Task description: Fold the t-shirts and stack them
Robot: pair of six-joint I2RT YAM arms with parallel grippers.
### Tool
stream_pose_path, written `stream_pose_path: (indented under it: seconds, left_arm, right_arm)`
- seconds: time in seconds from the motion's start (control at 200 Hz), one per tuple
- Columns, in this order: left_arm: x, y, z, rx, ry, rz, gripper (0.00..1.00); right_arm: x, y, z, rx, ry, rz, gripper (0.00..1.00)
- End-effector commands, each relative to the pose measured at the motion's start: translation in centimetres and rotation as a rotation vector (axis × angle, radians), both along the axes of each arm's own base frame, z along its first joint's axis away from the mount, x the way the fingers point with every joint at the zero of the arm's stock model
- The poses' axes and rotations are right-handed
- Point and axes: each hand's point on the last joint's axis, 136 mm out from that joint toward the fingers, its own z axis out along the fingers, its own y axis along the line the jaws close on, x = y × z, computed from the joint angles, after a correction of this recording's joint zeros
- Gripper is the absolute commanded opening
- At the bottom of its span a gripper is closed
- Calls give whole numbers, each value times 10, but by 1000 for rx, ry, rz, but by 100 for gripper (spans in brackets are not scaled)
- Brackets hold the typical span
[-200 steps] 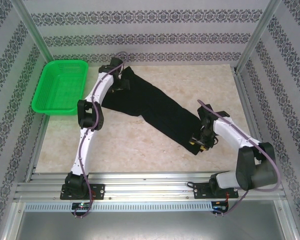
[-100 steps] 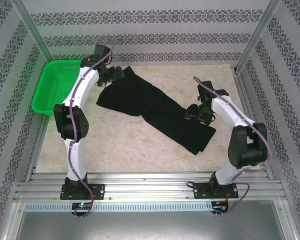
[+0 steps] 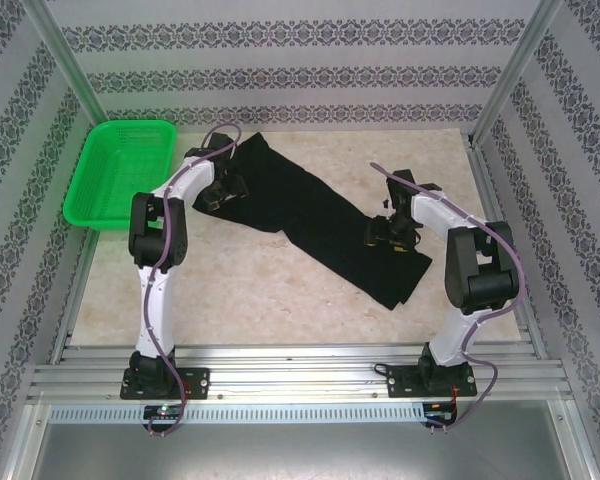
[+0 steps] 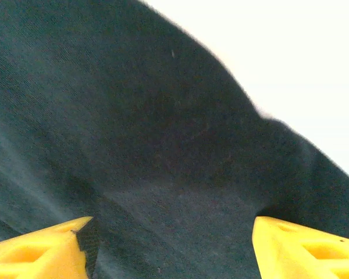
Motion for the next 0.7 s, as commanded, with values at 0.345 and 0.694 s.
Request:
stream_pose_path:
  seconds: [0.345, 0.694]
  left_arm:
    - [49, -19, -31, -18, 5, -76, 69]
    - [93, -57, -38, -184, -119, -103, 72]
  right_arm:
    - [-84, 44, -26, -31, 178, 26, 70]
    - [-123, 151, -21, 166, 234, 83, 70]
